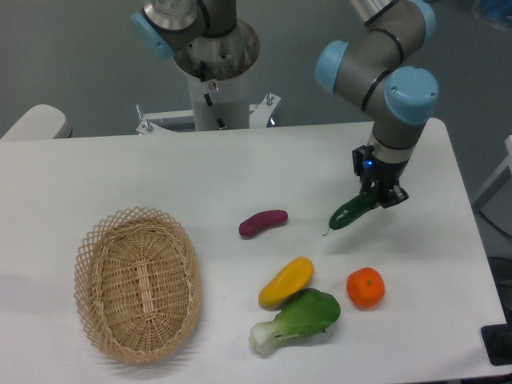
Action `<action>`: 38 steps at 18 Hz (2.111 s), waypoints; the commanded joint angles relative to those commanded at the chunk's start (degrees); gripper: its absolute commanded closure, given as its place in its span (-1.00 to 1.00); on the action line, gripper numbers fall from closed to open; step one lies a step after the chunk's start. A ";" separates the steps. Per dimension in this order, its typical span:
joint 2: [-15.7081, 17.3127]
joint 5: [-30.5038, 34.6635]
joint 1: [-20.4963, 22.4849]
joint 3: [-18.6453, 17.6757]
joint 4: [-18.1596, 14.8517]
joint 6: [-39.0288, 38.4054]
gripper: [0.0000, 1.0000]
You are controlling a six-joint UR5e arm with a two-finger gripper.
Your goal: Place the cucumber on the table
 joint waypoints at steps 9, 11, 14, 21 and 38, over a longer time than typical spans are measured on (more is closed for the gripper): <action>-1.32 0.35 -3.43 -4.39 3.86 -0.61 0.70; -1.49 0.53 -4.13 -4.57 3.96 -0.70 0.70; -1.50 0.53 -4.22 -4.66 3.96 -0.79 0.51; -0.45 0.00 -3.52 -2.12 3.87 -2.45 -1.00; 6.33 -9.75 4.65 8.60 -0.25 -13.27 -1.00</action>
